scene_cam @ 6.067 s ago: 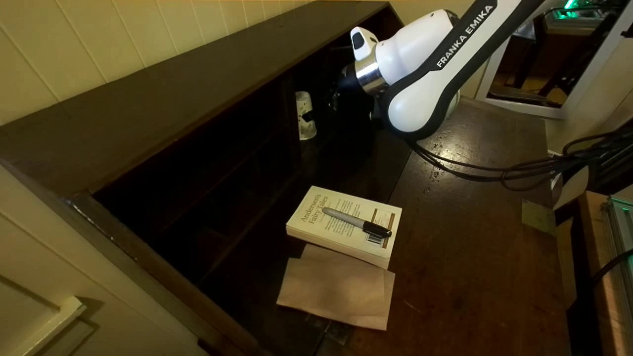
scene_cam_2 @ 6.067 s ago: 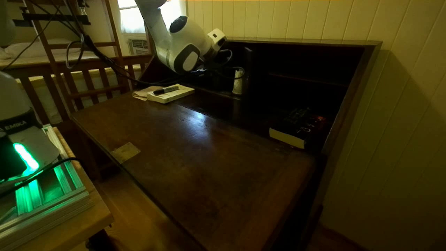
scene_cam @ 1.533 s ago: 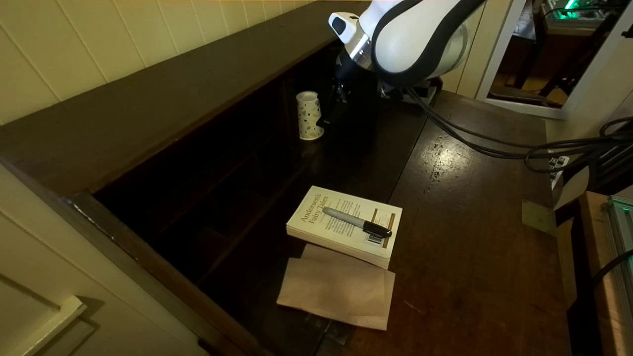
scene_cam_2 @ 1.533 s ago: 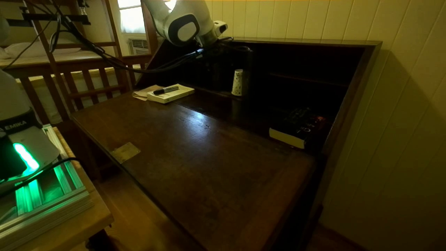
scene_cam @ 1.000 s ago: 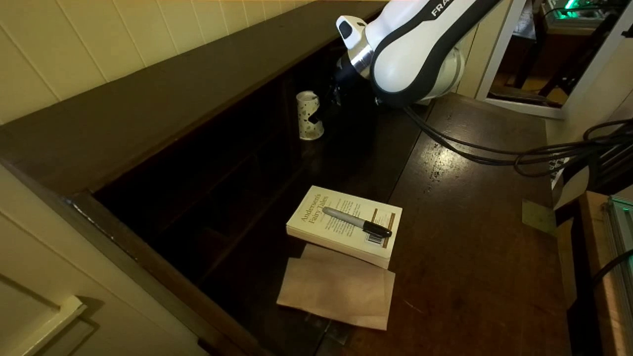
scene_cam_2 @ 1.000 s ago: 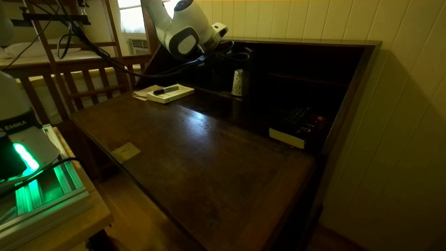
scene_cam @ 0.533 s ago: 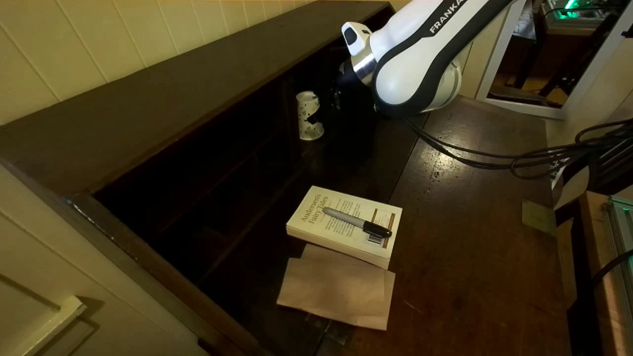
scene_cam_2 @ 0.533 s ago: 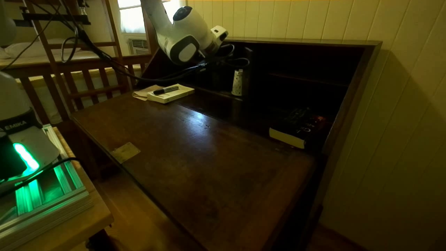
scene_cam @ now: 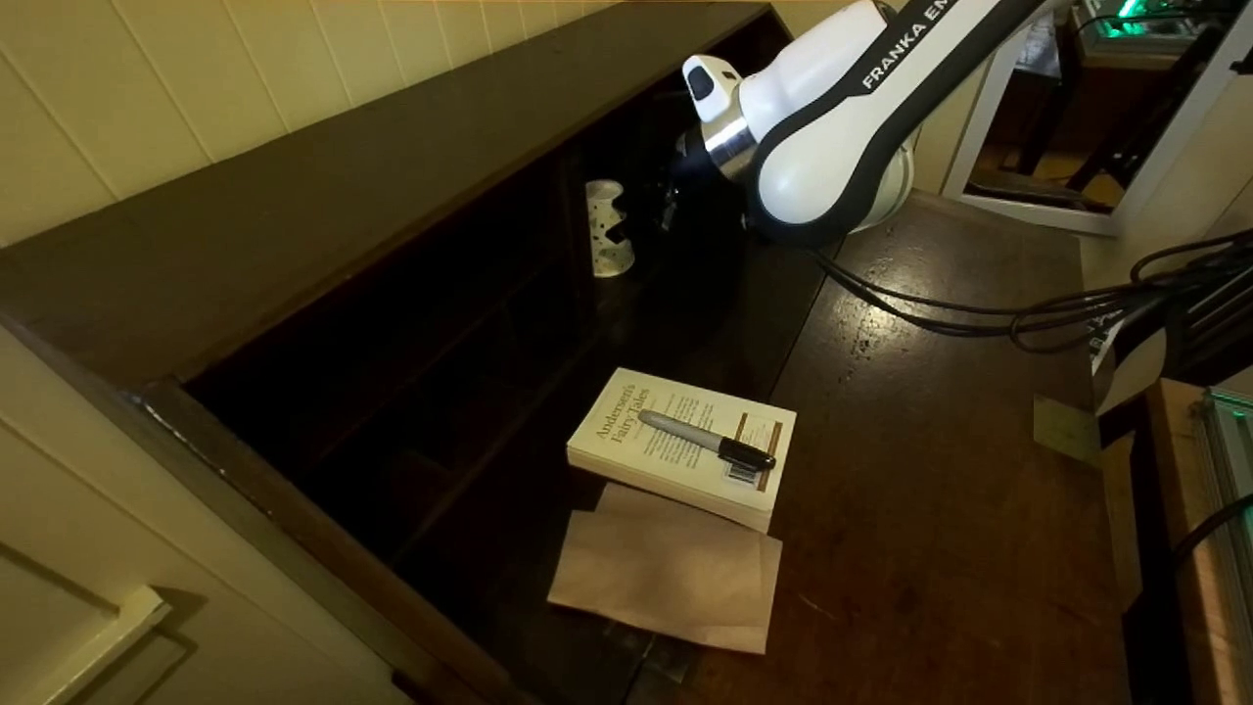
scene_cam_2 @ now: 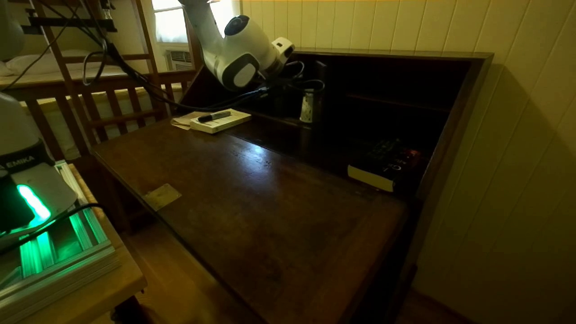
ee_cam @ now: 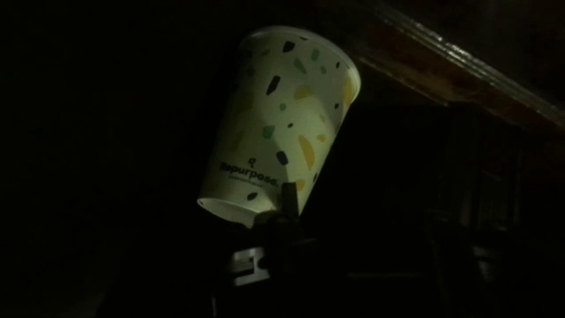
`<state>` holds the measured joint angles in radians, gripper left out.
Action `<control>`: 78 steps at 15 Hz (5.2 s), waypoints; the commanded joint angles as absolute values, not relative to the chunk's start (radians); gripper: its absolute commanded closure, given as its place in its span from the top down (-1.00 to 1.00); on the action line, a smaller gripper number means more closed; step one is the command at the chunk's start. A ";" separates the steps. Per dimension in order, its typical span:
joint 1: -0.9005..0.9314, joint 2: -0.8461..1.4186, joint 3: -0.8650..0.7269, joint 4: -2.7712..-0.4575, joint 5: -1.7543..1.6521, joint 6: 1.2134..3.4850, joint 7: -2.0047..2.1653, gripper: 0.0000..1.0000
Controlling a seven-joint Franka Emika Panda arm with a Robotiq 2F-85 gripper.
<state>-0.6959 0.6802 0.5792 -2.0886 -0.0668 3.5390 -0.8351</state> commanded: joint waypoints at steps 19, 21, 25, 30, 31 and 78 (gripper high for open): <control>-0.908 0.836 0.774 -2.050 -0.279 3.588 -0.822 1.00; -0.848 0.812 0.685 -2.028 -0.405 3.594 -0.654 1.00; -0.899 0.867 0.770 -2.016 -0.331 3.573 -0.766 1.00; -0.890 0.889 0.764 -1.995 -0.326 3.559 -0.772 0.53; -0.888 0.892 0.763 -1.988 -0.325 3.557 -0.773 0.36; -0.973 0.310 0.893 -2.265 -0.124 2.926 -0.572 -0.98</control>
